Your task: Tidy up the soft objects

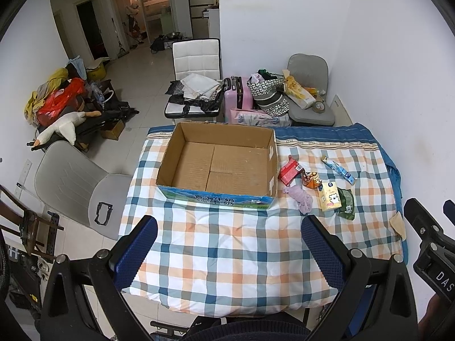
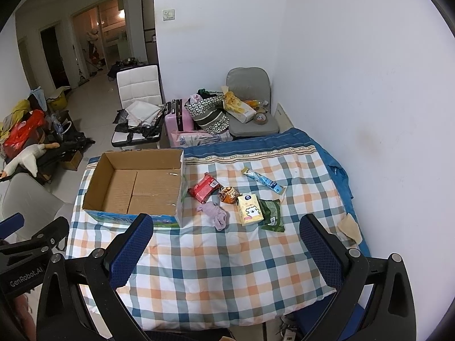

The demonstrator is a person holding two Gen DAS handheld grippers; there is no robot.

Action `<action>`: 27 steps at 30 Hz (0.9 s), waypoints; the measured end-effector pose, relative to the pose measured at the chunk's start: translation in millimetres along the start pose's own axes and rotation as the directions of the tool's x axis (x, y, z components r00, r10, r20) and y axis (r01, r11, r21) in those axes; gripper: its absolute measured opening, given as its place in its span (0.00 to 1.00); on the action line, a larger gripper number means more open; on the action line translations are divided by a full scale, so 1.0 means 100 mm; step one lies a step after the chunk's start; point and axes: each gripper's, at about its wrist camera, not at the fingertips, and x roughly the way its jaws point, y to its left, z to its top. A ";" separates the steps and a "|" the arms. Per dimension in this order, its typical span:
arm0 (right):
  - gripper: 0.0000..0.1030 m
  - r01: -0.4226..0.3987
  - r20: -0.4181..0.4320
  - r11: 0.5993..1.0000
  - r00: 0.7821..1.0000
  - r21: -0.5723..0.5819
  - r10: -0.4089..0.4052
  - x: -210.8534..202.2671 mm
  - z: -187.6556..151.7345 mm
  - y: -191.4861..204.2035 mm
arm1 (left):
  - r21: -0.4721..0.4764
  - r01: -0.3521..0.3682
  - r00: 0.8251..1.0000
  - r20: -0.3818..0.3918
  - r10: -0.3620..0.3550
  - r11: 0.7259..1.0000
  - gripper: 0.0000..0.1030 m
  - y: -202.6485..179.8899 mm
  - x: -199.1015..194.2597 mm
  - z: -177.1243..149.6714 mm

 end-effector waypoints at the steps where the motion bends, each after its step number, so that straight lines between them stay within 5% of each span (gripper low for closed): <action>1: 1.00 -0.001 0.001 1.000 1.000 -0.001 0.001 -0.01 0.02 0.01 | 0.000 0.000 1.000 0.001 0.000 1.000 1.00 0.00 0.00 0.00; 27: 1.00 -0.008 0.015 1.000 1.000 -0.003 0.008 -0.05 -0.01 0.04 | -0.002 0.002 1.000 0.006 -0.001 1.000 1.00 0.10 -0.05 0.05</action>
